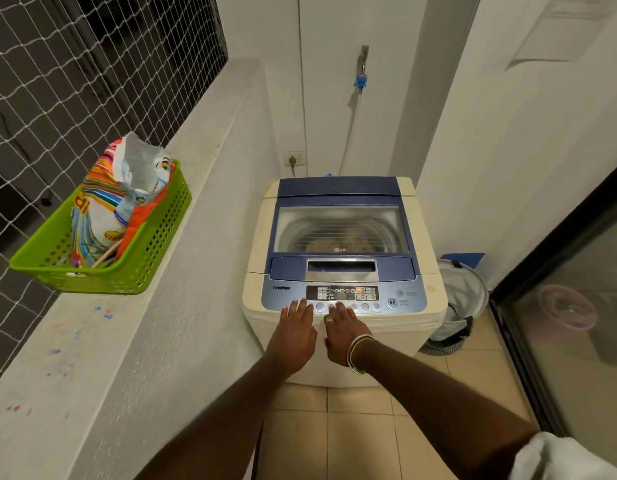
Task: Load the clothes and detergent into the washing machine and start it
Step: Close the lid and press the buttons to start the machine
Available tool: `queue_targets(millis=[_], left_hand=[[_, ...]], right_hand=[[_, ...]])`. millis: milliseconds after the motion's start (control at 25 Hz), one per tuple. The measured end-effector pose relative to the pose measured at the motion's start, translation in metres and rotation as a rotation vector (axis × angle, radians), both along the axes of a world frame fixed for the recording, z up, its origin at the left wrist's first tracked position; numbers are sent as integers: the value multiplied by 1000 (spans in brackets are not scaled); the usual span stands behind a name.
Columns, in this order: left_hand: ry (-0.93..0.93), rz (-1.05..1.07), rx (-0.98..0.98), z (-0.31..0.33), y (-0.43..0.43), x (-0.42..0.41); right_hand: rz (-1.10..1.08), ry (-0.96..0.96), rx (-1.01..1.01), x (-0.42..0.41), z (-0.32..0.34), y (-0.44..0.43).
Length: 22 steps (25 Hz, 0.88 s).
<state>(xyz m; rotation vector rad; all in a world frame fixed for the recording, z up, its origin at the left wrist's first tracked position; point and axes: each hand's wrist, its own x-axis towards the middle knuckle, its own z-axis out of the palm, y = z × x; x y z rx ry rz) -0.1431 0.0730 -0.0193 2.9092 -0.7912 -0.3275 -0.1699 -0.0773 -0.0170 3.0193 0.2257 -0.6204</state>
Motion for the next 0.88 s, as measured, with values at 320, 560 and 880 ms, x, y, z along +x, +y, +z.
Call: queue_targets(millis=[320, 560, 880], left_hand=[[17, -7, -22, 7, 1, -9], [-2, -6, -17, 21, 1, -22], [-63, -105, 12, 33, -8, -60]], right_hand=[[-49, 3, 68, 15, 33, 1], [-96, -173, 169, -24, 17, -22], [-191, -225, 199, -74, 23, -32]])
